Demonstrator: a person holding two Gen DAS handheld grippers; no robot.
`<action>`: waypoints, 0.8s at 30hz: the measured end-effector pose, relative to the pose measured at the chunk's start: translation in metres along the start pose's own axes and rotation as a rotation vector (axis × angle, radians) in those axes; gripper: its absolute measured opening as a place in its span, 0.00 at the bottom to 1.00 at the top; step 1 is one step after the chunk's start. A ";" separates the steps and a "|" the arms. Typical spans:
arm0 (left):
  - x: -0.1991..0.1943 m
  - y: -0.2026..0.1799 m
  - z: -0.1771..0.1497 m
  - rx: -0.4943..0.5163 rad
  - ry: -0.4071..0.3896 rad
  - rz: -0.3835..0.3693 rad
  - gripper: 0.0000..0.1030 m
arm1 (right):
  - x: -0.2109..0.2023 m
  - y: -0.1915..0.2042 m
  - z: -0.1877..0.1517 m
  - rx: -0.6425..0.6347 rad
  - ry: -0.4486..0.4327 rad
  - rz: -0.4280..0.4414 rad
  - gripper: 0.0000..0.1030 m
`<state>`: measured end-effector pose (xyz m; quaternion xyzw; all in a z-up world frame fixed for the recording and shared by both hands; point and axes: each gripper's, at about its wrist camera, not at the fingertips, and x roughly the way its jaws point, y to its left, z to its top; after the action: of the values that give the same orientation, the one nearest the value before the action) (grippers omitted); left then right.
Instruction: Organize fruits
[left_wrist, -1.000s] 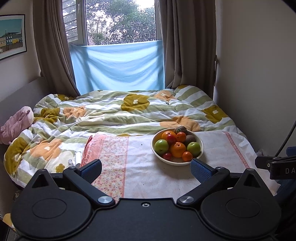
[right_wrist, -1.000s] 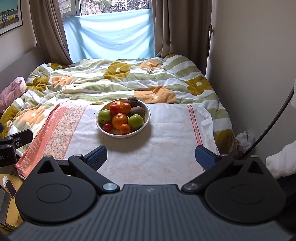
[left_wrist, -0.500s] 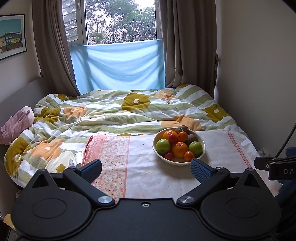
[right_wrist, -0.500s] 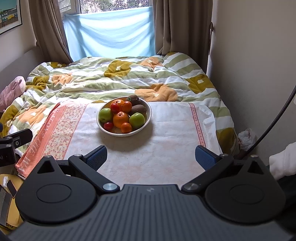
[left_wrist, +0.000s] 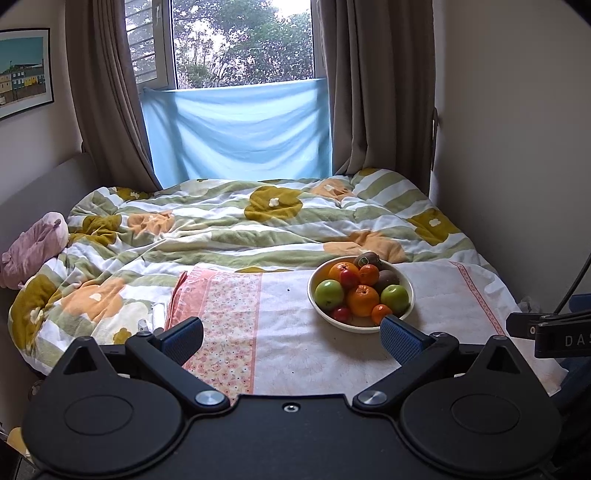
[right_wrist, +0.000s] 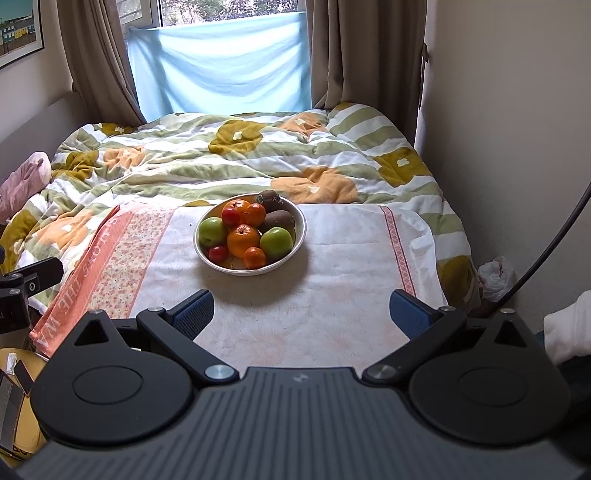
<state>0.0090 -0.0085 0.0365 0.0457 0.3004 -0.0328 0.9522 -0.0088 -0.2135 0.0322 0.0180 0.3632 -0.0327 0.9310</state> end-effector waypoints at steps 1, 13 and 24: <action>0.002 -0.001 0.001 0.001 0.002 0.000 1.00 | 0.000 0.000 0.000 0.001 0.001 0.000 1.00; 0.013 -0.003 0.006 -0.006 0.011 0.008 1.00 | 0.010 0.004 0.001 0.003 0.016 0.005 1.00; 0.024 -0.008 0.012 -0.009 0.002 0.030 1.00 | 0.028 0.003 0.007 -0.001 0.036 0.019 1.00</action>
<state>0.0345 -0.0184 0.0318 0.0459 0.3008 -0.0171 0.9524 0.0162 -0.2123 0.0185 0.0214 0.3798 -0.0231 0.9245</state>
